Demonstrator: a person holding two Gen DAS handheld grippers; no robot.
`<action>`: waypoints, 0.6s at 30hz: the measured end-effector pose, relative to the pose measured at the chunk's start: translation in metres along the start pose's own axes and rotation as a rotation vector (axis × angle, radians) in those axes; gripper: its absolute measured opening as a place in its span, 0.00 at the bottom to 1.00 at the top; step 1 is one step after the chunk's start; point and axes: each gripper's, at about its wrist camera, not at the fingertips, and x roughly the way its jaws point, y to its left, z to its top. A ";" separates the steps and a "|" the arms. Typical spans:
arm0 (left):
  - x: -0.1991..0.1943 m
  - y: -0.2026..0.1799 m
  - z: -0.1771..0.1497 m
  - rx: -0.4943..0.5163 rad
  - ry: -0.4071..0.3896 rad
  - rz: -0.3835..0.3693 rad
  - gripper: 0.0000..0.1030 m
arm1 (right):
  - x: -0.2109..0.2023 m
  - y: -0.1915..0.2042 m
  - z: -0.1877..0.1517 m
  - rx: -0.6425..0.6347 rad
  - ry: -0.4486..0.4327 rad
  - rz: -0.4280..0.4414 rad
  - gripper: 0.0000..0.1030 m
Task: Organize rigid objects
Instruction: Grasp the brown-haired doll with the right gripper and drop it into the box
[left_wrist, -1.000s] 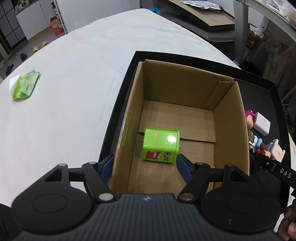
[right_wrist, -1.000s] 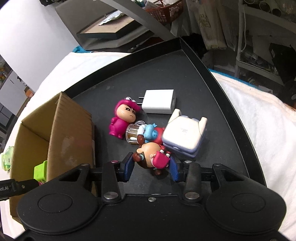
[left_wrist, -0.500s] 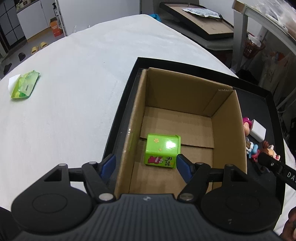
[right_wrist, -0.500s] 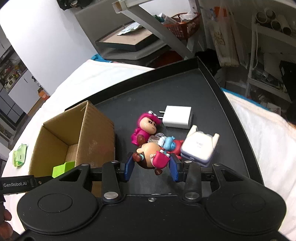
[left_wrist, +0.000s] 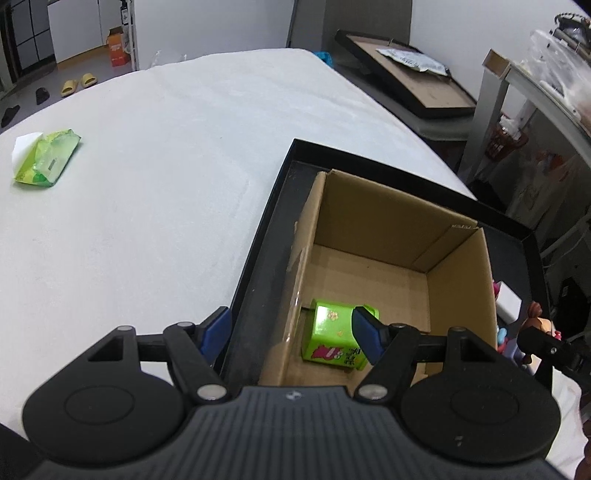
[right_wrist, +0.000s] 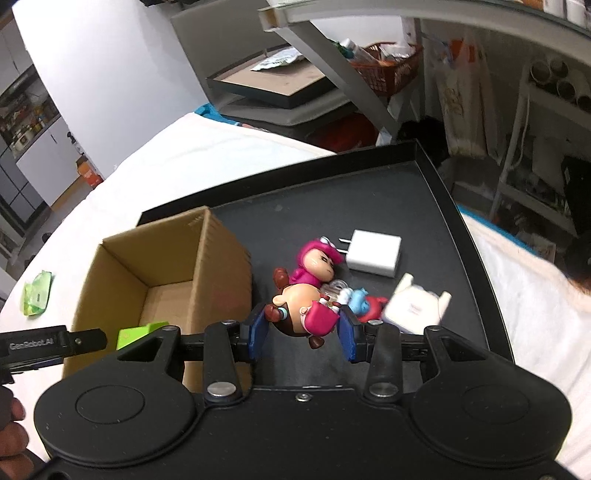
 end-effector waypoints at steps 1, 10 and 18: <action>0.001 0.001 0.000 -0.004 -0.001 -0.008 0.68 | -0.002 0.003 0.002 0.002 0.003 0.010 0.38; 0.006 0.021 0.000 -0.062 -0.011 -0.093 0.64 | -0.015 0.045 0.016 -0.078 -0.003 0.020 0.38; 0.008 0.041 -0.001 -0.103 0.001 -0.184 0.57 | -0.014 0.082 0.020 -0.148 0.001 0.004 0.38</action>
